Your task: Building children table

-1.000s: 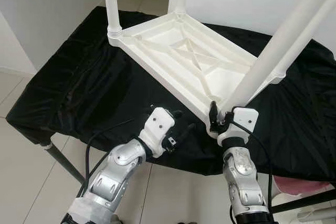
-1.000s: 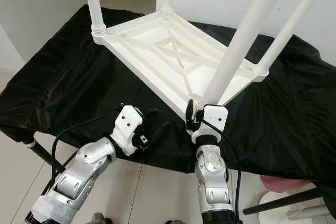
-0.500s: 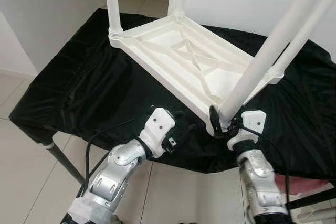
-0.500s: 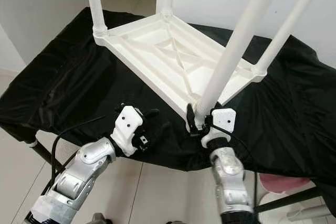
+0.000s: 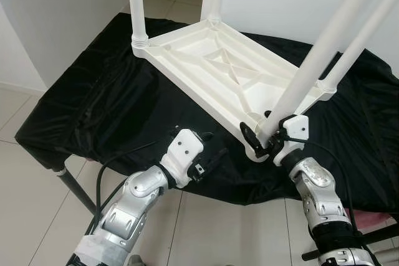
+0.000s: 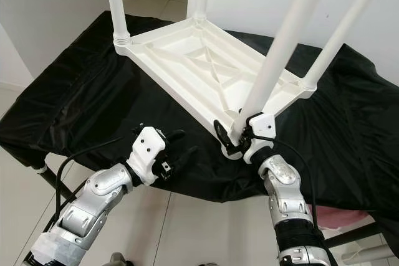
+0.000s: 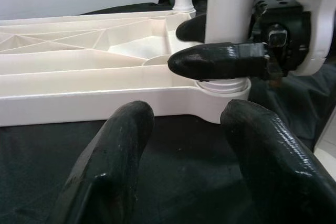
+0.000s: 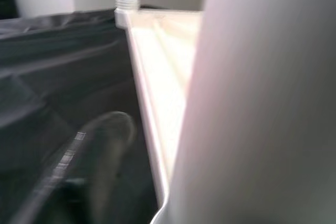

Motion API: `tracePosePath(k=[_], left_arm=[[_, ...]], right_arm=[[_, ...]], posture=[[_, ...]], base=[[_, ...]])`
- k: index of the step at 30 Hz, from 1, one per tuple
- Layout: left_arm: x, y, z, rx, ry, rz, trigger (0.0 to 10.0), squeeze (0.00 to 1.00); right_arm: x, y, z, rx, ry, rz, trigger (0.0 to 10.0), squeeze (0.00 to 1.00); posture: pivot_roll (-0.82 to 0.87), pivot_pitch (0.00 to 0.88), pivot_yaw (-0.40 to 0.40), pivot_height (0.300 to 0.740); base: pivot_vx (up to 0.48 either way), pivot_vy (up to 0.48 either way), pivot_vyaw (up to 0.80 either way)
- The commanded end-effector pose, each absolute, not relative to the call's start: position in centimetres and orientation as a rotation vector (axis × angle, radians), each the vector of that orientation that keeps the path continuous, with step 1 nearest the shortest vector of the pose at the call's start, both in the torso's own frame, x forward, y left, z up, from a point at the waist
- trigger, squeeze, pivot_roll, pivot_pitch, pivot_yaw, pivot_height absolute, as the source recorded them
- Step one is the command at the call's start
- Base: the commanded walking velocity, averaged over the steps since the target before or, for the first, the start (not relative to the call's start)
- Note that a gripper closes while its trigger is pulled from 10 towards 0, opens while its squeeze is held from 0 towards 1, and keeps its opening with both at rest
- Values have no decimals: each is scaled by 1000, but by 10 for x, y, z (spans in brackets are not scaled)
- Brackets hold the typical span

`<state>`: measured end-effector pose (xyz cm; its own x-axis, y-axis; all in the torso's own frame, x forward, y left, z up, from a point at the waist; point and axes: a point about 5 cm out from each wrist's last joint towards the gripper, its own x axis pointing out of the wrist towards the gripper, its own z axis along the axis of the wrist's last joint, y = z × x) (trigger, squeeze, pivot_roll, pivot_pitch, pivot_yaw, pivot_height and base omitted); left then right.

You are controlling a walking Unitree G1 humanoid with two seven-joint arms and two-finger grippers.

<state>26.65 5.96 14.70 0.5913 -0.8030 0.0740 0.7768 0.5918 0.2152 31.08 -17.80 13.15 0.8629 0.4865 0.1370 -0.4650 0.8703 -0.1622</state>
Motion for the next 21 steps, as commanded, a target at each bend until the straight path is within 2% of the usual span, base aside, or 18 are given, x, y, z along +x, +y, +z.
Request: tracePosePath(k=[1, 12, 13, 21], left_arm=[[262, 57, 145, 183, -173, -969, 10000, 0], [261, 58, 144, 176, -165, -963, 10000, 0], [260, 57, 143, 173, -162, -967, 10000, 0], [259, 56, 142, 171, -160, -969, 10000, 0]], right_arm=[[311, -178, 127, -133, -156, 525, 0, 0], [308, -186, 120, -133, -136, 524, 0, 0], [308, -188, 120, -105, -135, 489, 10000, 0], [306, -198, 118, -59, -115, 275, 10000, 0]], posture=[[68, 53, -67, 740], [67, 57, -73, 740], [57, 61, -73, 740], [50, 68, -75, 740]], base=[[0, 0, 0], [0, 0, 0], [0, 0, 0], [0, 0, 0]])
